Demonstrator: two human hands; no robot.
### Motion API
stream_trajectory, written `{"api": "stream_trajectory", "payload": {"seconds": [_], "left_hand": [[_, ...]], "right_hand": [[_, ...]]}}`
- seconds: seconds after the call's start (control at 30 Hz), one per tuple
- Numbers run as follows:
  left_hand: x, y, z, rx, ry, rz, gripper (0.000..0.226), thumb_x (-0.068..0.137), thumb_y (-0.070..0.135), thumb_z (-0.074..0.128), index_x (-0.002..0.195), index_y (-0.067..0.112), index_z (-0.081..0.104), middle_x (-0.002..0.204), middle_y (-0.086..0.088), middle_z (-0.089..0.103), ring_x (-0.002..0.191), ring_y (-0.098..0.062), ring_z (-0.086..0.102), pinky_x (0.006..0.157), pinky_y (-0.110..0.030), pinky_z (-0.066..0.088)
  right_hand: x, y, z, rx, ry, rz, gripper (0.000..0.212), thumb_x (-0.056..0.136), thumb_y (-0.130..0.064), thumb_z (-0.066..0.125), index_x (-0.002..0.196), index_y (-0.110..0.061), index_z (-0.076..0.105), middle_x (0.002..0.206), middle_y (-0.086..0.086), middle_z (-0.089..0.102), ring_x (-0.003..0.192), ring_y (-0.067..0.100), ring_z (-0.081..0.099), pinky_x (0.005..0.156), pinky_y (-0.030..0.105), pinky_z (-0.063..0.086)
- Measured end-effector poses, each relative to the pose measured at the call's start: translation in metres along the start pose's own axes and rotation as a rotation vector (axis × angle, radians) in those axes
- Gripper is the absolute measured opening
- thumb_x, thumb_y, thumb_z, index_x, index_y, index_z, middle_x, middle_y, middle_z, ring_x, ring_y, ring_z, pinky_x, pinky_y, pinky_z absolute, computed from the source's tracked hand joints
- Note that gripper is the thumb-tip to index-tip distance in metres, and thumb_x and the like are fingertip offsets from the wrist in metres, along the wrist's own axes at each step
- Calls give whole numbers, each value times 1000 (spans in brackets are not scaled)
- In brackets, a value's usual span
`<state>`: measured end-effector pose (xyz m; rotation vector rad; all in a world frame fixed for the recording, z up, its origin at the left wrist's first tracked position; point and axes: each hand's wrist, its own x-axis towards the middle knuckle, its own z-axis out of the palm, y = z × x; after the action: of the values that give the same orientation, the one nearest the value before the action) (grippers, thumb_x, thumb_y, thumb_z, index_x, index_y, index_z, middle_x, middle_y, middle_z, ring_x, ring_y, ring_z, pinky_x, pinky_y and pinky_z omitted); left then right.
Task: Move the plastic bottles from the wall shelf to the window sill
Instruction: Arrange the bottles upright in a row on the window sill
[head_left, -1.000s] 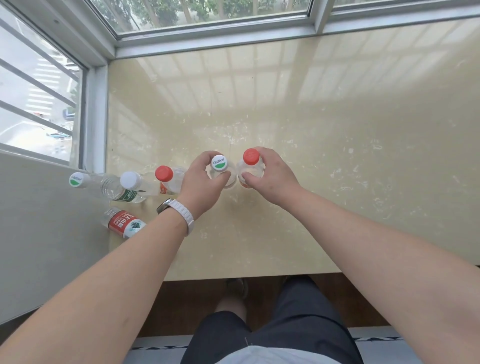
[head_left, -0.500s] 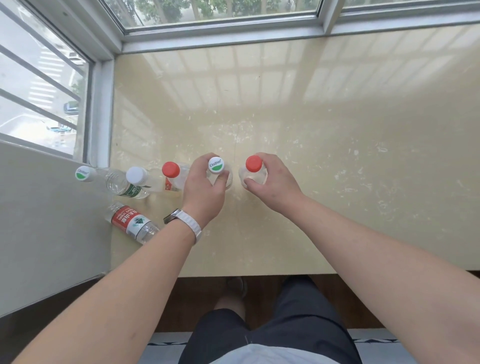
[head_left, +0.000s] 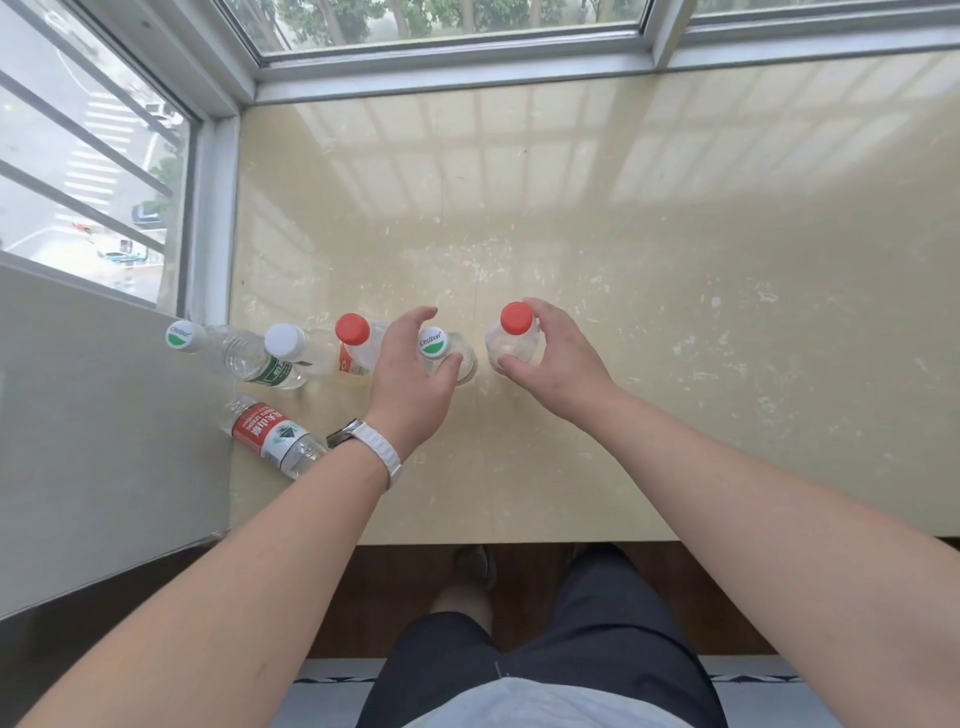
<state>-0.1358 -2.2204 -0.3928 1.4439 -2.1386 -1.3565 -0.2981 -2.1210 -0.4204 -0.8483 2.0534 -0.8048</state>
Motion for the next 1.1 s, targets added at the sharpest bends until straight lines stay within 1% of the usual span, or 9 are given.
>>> {"api": "stream_trajectory", "payload": {"seconds": [0.2, 0.5, 0.67, 0.73, 0.8, 0.87, 0.93, 1.0, 1.1], "left_hand": [[-2, 1, -9, 107, 53, -26, 36, 94, 18, 63, 130, 18, 57, 123, 2, 60, 114, -18, 56, 96, -30, 44], [8, 4, -9, 73, 110, -33, 31, 91, 17, 63, 120, 28, 56, 113, 8, 63, 104, -7, 55, 93, -25, 42], [-8, 0, -8, 12, 64, -61, 54, 90, 16, 67, 140, 18, 47, 129, 9, 55, 122, -5, 50, 101, -20, 35], [-15, 0, -13, 20, 68, -45, 60, 90, 15, 67, 145, 18, 43, 136, 7, 52, 127, -3, 46, 101, -13, 32], [-21, 0, -17, 31, 79, -14, 59, 91, 10, 67, 144, 15, 43, 132, 7, 51, 116, 7, 46, 90, 3, 30], [-28, -1, -18, 58, 87, 24, 58, 91, 6, 68, 143, 12, 44, 125, 8, 48, 104, 11, 47, 83, 7, 29], [-35, -5, -22, 85, 90, 46, 62, 91, 12, 69, 145, 13, 41, 130, 6, 47, 113, 3, 46, 91, 2, 30], [-44, -15, -25, 107, 85, 54, 64, 90, 16, 70, 147, 14, 40, 137, 3, 48, 122, -2, 44, 103, -12, 31], [-67, -29, -29, 157, 62, 104, 60, 90, 13, 69, 145, 13, 43, 138, 3, 48, 124, 1, 39, 105, -6, 23]], "right_hand": [[-9, -3, -9, -45, -12, 1, 73, 88, -38, 68, 151, -24, 33, 152, -4, 38, 138, 13, 38, 105, 25, 32], [-12, -7, -10, -41, -5, -3, 69, 88, -39, 66, 149, -26, 36, 150, -6, 41, 136, 12, 39, 102, 24, 33], [-34, 6, -8, -99, -28, 68, 70, 94, -40, 60, 153, -22, 28, 155, -2, 35, 142, 16, 34, 109, 30, 31], [-44, 9, -7, -122, -44, 95, 72, 95, -40, 57, 156, -21, 23, 159, -2, 29, 145, 16, 30, 113, 33, 29], [-52, 14, -7, -138, -50, 114, 72, 96, -41, 56, 156, -21, 22, 160, -2, 28, 146, 16, 28, 115, 36, 30], [-60, 20, -7, -166, -57, 126, 71, 96, -41, 55, 156, -20, 23, 160, -1, 29, 146, 17, 29, 115, 36, 30], [-69, 25, -6, -195, -78, 132, 68, 97, -40, 54, 155, -19, 25, 158, 0, 31, 145, 18, 30, 115, 37, 30], [-77, 26, -1, -231, -111, 122, 66, 97, -39, 54, 154, -19, 28, 156, 2, 34, 143, 20, 32, 114, 38, 32], [-89, 23, 10, -309, -157, 47, 63, 97, -40, 53, 152, -18, 32, 153, 2, 38, 141, 20, 34, 113, 37, 32]]}}
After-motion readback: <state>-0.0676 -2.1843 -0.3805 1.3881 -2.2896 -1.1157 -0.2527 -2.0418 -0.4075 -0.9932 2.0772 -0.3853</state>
